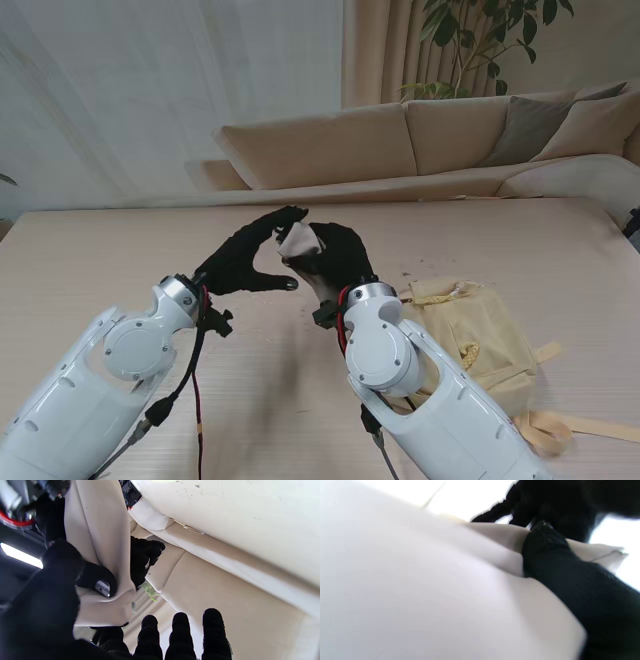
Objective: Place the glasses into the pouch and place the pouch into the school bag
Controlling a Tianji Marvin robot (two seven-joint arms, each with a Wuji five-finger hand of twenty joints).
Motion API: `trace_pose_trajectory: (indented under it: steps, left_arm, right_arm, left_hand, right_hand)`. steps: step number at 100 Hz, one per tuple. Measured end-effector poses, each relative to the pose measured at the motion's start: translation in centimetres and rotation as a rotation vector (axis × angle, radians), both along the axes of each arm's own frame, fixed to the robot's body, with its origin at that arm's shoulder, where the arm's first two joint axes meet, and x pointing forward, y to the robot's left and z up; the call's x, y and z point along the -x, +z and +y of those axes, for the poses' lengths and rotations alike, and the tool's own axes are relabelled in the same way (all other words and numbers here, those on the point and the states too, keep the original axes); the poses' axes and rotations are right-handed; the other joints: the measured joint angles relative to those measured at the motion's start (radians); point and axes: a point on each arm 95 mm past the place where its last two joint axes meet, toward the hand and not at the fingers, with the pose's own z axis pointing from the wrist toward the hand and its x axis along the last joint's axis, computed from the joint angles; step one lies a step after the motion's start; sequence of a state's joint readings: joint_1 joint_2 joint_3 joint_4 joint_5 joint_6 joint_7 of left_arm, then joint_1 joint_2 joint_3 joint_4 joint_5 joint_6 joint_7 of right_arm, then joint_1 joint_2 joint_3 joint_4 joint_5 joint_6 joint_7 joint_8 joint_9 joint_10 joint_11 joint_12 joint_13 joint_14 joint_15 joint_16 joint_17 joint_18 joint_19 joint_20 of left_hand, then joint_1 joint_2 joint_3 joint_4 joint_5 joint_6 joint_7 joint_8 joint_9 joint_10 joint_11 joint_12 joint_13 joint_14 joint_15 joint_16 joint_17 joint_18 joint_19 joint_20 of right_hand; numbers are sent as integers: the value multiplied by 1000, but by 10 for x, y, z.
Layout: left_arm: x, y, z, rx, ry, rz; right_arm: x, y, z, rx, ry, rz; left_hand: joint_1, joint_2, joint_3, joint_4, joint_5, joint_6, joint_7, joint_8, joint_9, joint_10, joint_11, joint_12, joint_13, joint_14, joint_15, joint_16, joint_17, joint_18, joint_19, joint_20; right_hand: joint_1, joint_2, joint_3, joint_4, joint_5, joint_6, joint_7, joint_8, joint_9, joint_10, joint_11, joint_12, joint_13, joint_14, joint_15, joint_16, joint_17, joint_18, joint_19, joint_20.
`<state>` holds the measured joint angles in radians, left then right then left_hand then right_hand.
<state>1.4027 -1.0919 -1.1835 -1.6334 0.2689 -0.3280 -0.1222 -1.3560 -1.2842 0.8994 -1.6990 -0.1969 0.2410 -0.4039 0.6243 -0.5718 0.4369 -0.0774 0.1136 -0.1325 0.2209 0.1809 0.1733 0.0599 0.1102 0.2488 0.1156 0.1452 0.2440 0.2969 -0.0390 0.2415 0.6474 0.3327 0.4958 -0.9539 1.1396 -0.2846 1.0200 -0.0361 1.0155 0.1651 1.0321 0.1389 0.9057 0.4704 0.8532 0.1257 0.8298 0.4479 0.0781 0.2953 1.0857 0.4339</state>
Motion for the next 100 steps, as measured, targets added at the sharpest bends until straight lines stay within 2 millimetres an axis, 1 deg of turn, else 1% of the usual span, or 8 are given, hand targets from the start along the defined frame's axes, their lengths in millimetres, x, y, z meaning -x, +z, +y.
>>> trace_pose_trajectory:
  steps: [6,11,17,39,53,71,85,100]
  left_arm:
    - [3,-3,1,45,49,76]
    - [4,-5,1,62,102,123]
    - [4,-11,2,98,153,162]
    - [2,-31,2,271,253,226]
    - [5,-38,-8,323,152,423]
    - [-4,-51,-24,273,82,410]
    - [-9,-53,-26,306,101,337]
    - [-12,-53,-32,335,65,329]
  right_arm:
    - [-2,0,1,-18,4,-25]
    - [-3,-1,2,-32,15,-44]
    - [-3,0,2,-45,21,-59]
    - [-3,2,3,-60,-2,-52]
    - [-3,3,5,-79,-34,-75]
    - [-4,2,11,-42,-33,-102]
    - [-5,0,13,-65,-57,-95]
    - [-6,0,14,-115,-91,-73]
  left_hand:
    - [-12,0,-59,0,2,5,-88,-28,-2,24,-10,19,-1,24,-13,0,0,18,0,-8]
    - [-12,0,-69,0,36,139,-85,-46,-13,47,-34,26,-13,42,-44,0,-1,29,-12,-11]
    - [-12,0,-69,0,37,197,-98,-60,-13,62,-34,35,-13,60,-40,0,-1,50,-24,-20]
    - [-16,-2,-66,0,37,217,-73,-51,-13,68,-34,62,-13,61,-49,12,-1,53,-25,-21]
    - [-25,-15,-53,0,46,261,10,-17,-13,72,-3,64,-13,72,-25,23,-6,54,-39,-21]
    - [-25,-28,-53,0,47,265,10,-17,-13,72,11,64,-13,72,-24,23,-7,54,-48,-21]
    - [-49,-53,7,0,47,240,-12,-17,-13,53,4,75,-13,56,-24,23,-16,51,-52,-23]
    - [-49,-73,34,0,47,207,-38,-17,-12,41,-9,86,-13,35,-24,23,-23,43,-75,-23]
  right_hand:
    - [14,-13,6,0,18,3,0,-30,-45,-16,0,0,-81,-17,0,1,-40,-23,1,-4]
    - [8,-11,7,-38,18,-52,2,-55,-109,-43,-3,-2,-171,-46,-11,3,-83,-60,1,-8]
    - [8,-11,13,-41,18,-90,11,-70,-184,-68,-11,-4,-252,-88,-32,4,-117,-98,2,-8]
    - [8,-33,41,-41,28,-91,27,-84,-198,-79,117,20,-269,-104,51,66,-120,-107,40,14]
    - [60,-75,112,-43,28,-91,29,-39,23,-65,164,65,-67,-85,123,78,2,-75,117,24]
    - [81,-142,188,-68,23,-132,36,82,142,-61,63,77,33,-68,77,-16,63,-47,137,21]
    - [120,-164,211,-71,-3,-164,39,190,205,-61,-24,-13,81,-67,3,-77,92,-47,137,13]
    - [120,-164,211,-71,-16,-166,45,217,241,-65,-76,-95,102,-74,-52,-94,113,-57,137,12]
